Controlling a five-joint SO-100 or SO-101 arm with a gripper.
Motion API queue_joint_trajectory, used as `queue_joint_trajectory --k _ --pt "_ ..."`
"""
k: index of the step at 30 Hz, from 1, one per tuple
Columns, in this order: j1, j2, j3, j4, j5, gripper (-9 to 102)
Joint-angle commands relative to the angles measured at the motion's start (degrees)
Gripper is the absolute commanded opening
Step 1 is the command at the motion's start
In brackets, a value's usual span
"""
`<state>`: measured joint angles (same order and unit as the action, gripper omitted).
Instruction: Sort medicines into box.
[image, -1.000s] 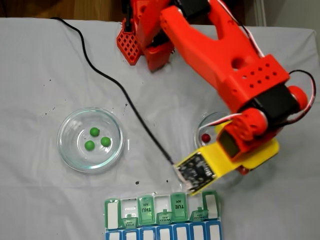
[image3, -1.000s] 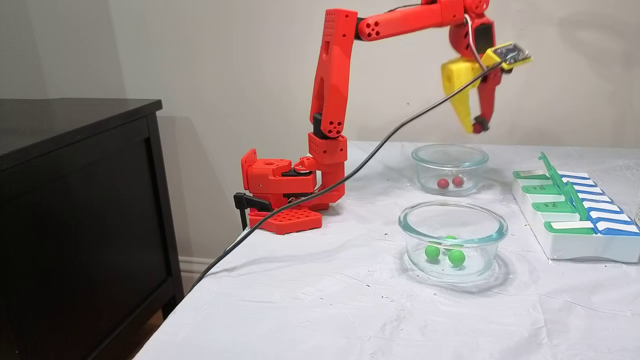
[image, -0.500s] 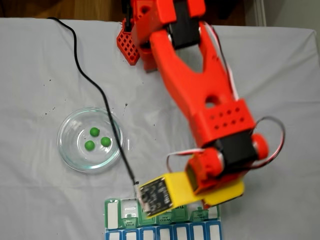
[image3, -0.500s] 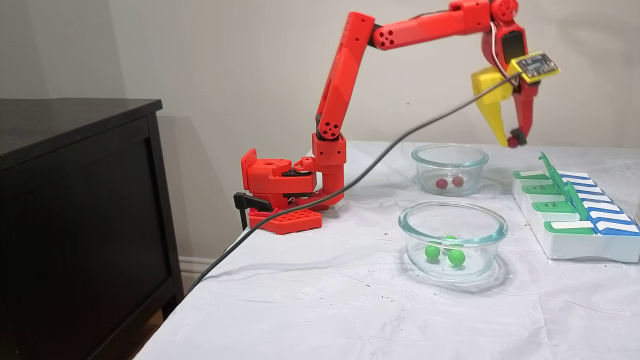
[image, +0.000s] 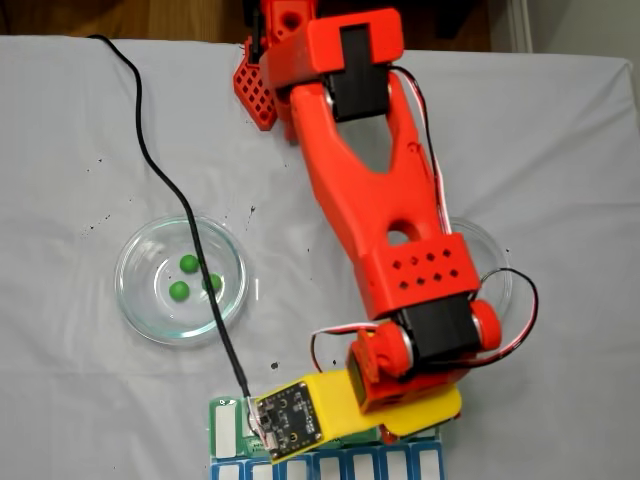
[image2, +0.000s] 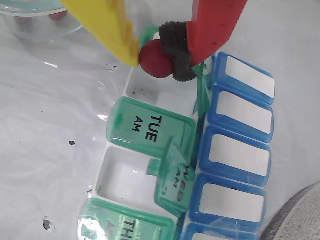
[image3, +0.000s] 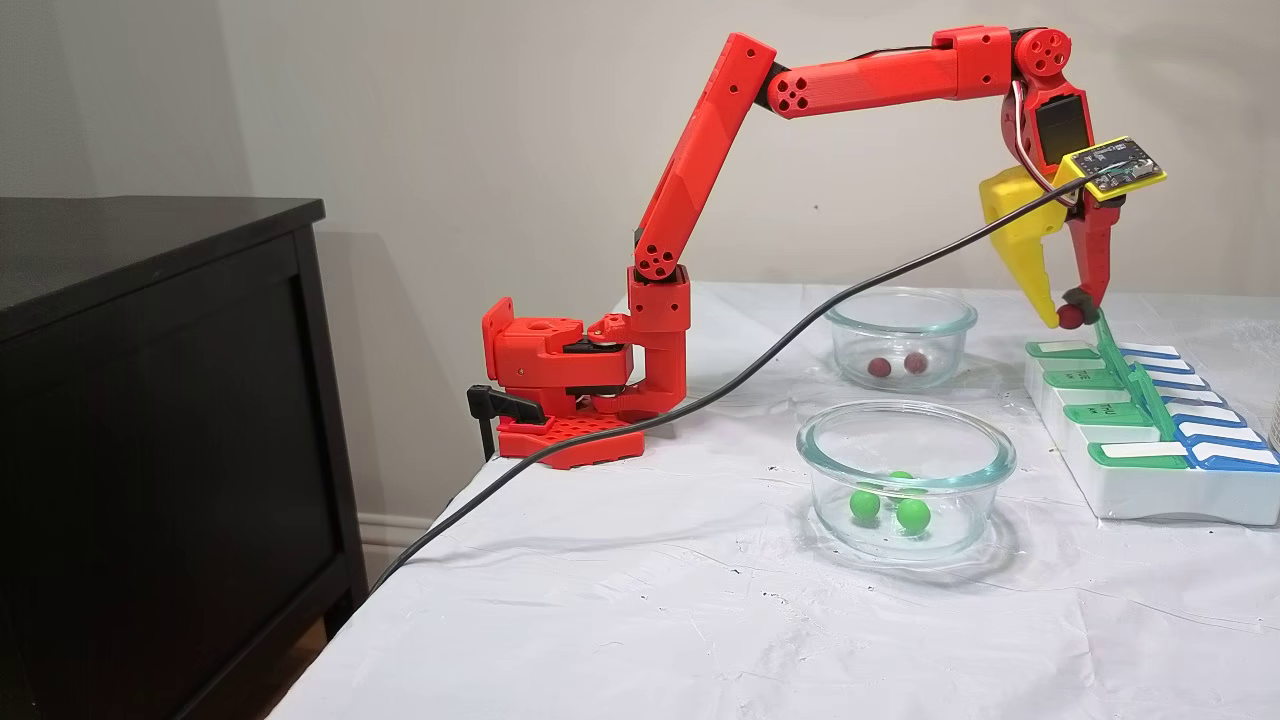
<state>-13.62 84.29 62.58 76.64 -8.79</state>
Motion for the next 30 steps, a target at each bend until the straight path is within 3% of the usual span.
queue_joint_trajectory --k 1,11,30 --pt "-1.67 4.66 -0.7 -0.44 -1.14 0" --pt "-2.72 9.49 0.53 4.75 -2.72 0" --pt "-1.05 2.2 -0.7 -7.38 -2.37 0"
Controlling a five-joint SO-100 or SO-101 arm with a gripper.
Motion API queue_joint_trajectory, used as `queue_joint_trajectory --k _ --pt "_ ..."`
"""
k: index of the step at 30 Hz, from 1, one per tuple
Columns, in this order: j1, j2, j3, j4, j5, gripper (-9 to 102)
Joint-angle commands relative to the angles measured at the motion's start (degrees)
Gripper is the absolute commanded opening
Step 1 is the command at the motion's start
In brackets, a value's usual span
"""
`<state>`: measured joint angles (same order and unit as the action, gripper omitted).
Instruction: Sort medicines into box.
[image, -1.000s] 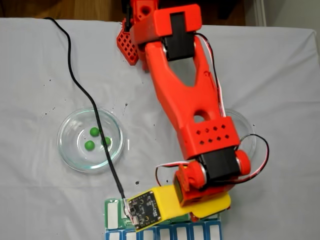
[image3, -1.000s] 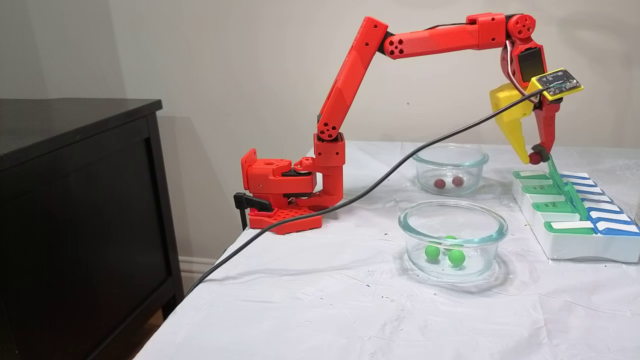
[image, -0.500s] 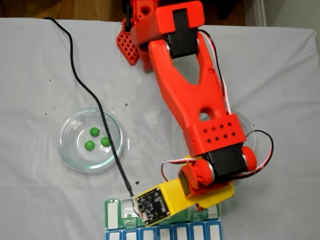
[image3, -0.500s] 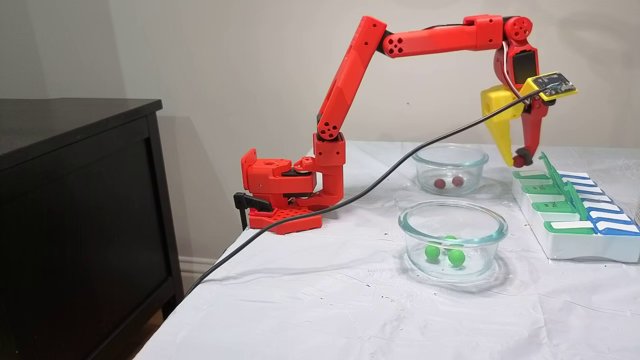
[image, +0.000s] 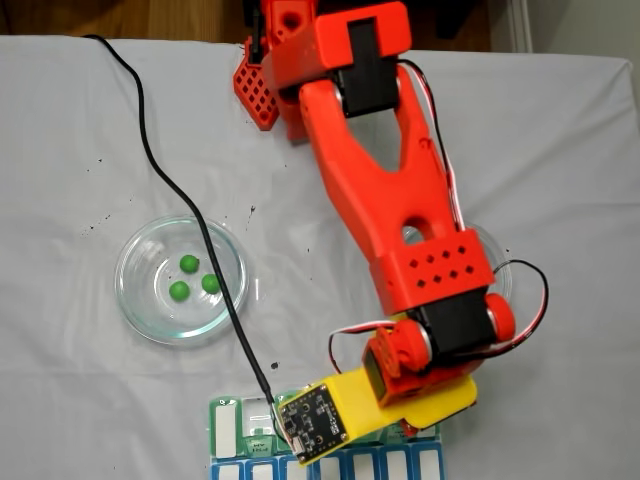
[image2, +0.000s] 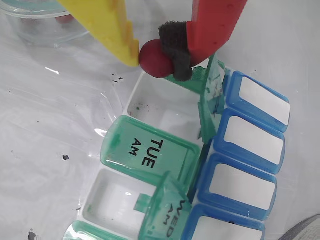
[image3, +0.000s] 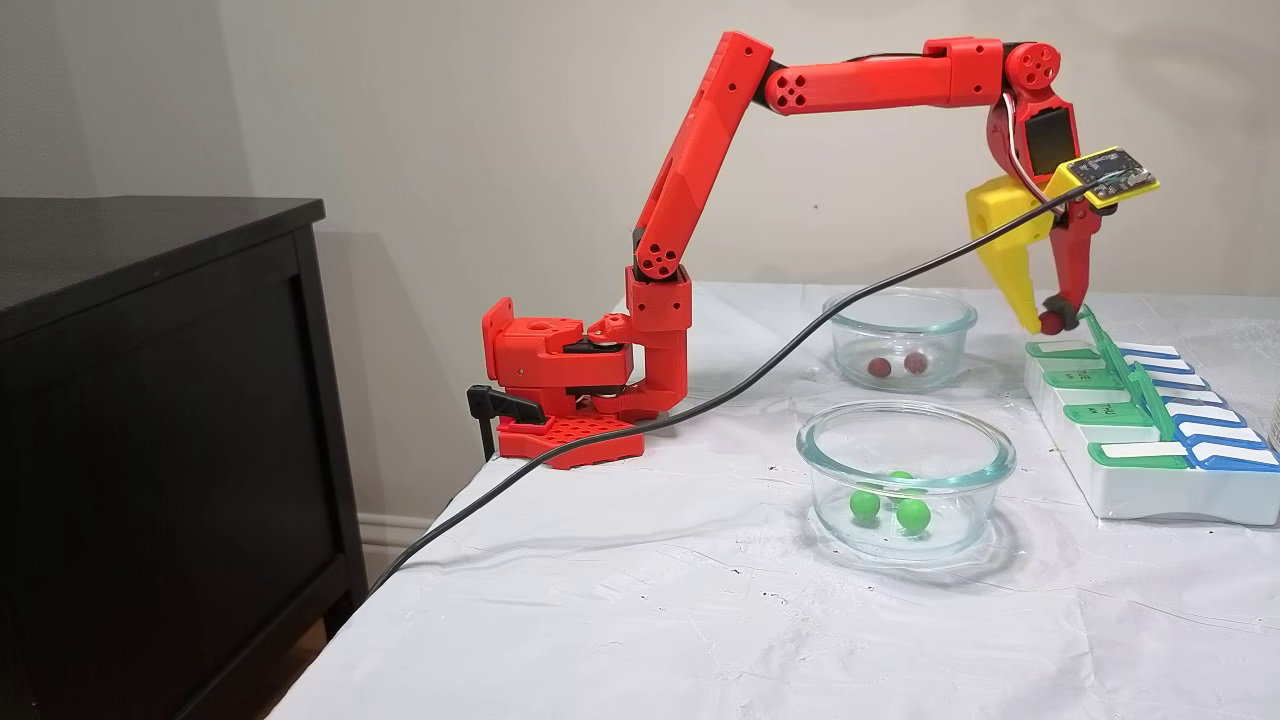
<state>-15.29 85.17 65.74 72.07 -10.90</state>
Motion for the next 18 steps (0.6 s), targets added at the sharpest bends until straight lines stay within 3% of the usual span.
queue_joint_trajectory --k 1,5,12,18 --pt "0.79 0.53 -4.31 -3.25 -0.44 0" --pt "1.05 -1.93 -4.92 -5.27 -2.99 2" --pt "0.97 -1.32 -4.57 -4.57 -3.43 29" --pt "0.62 0.97 -3.69 -2.99 -2.72 32"
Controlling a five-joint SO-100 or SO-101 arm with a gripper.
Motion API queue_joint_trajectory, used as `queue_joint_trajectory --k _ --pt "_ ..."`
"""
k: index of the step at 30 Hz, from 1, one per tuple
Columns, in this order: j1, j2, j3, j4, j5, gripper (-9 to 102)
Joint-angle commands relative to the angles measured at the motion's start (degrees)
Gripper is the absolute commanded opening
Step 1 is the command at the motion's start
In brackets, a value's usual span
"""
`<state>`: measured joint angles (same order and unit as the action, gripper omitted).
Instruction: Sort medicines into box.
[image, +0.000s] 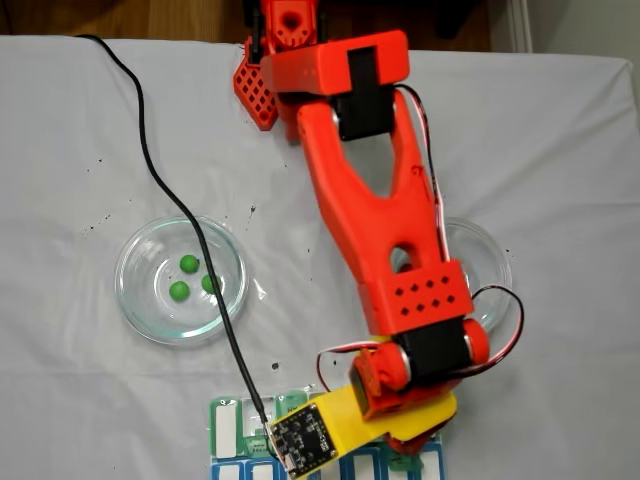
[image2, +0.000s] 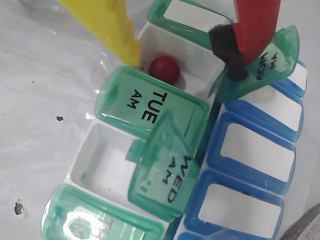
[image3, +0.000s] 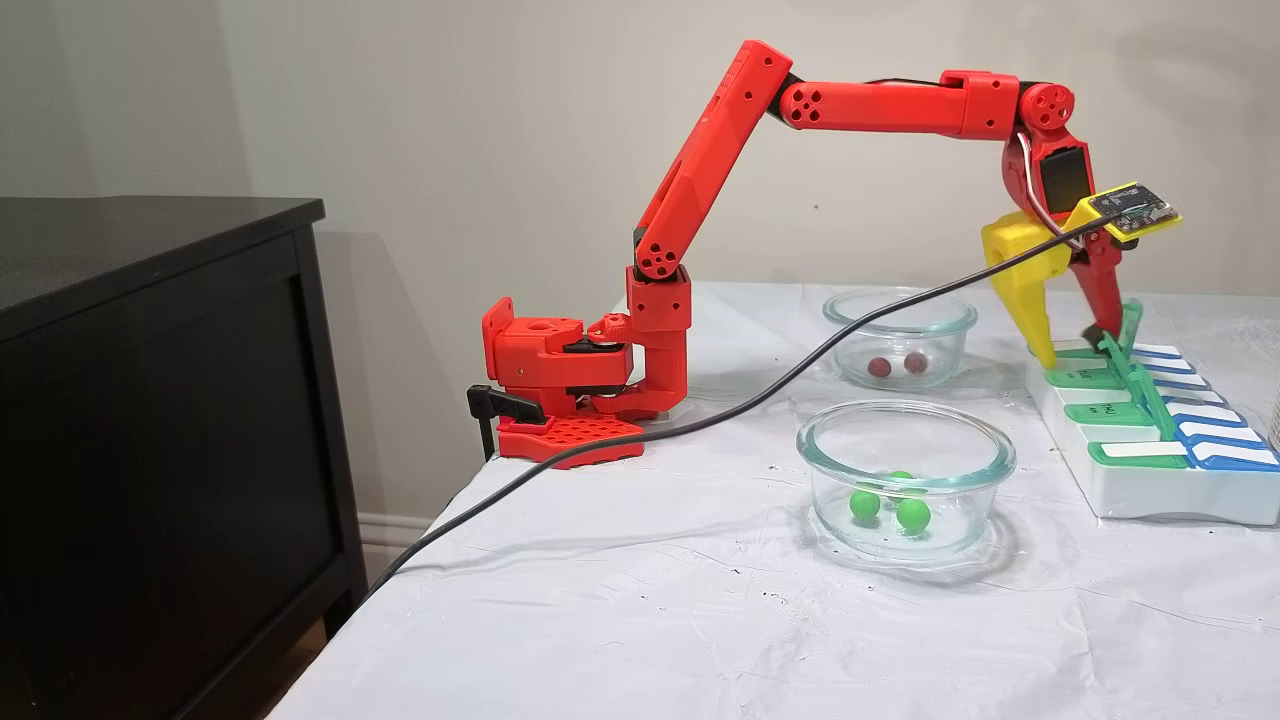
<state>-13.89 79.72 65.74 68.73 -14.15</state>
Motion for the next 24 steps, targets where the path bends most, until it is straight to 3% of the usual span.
queue_joint_trajectory --k 1,5,14,17,24 --pt "-0.97 7.03 -3.6 0.88 0.53 31" --pt "-1.76 10.46 -2.64 3.43 0.53 26" --pt "-6.77 17.84 -2.64 15.29 1.14 2" --pt "-9.32 21.45 -1.14 17.58 0.0 0" --pt "-17.93 25.49 6.06 20.48 -16.08 0"
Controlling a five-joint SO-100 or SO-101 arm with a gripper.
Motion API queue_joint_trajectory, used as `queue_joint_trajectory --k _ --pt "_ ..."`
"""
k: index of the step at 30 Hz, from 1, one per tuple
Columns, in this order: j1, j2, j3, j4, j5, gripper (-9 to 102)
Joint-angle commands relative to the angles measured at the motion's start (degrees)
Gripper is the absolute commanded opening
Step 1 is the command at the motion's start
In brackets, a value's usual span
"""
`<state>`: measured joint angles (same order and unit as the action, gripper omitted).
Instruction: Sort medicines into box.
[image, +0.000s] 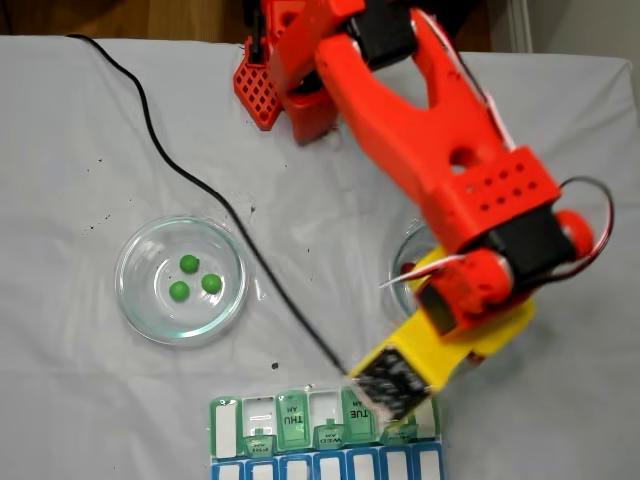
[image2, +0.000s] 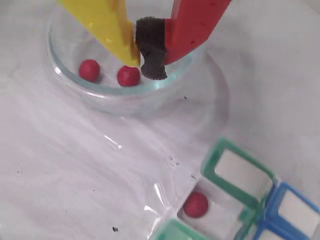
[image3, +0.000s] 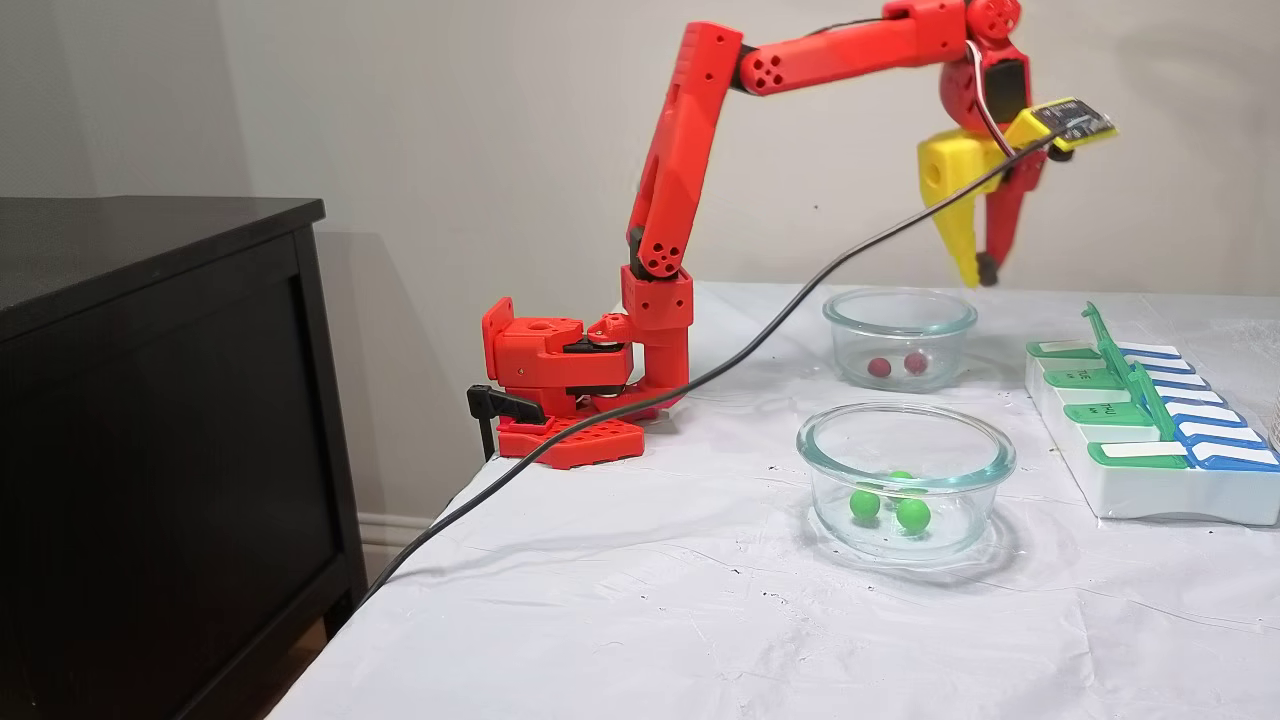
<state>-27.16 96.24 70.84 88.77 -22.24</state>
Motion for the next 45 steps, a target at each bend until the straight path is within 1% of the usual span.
queue_joint_trajectory --k 1,4,8,12,18,21,24,26,27,33,40,45 --pt "-5.19 9.14 1.85 0.79 -9.49 0" --pt "-6.33 9.32 3.43 2.99 -14.41 0" --pt "-6.94 8.61 5.01 5.98 -25.49 0" --pt "-4.92 6.15 5.71 5.62 -32.61 0" --pt "-4.22 4.13 6.86 2.29 -31.2 1" --pt "-5.45 4.22 8.61 1.14 -30.32 7" --pt "-6.24 3.87 10.02 -0.18 -29.36 9" --pt "-6.42 3.34 10.72 -1.41 -28.92 15" --pt "-6.42 3.08 10.9 -1.85 -28.74 16" --pt "-6.33 1.41 11.95 -4.75 -28.21 16" --pt "-5.54 -0.97 13.18 -10.02 -28.3 16" --pt "-5.19 -2.37 13.54 -11.87 -28.83 16"
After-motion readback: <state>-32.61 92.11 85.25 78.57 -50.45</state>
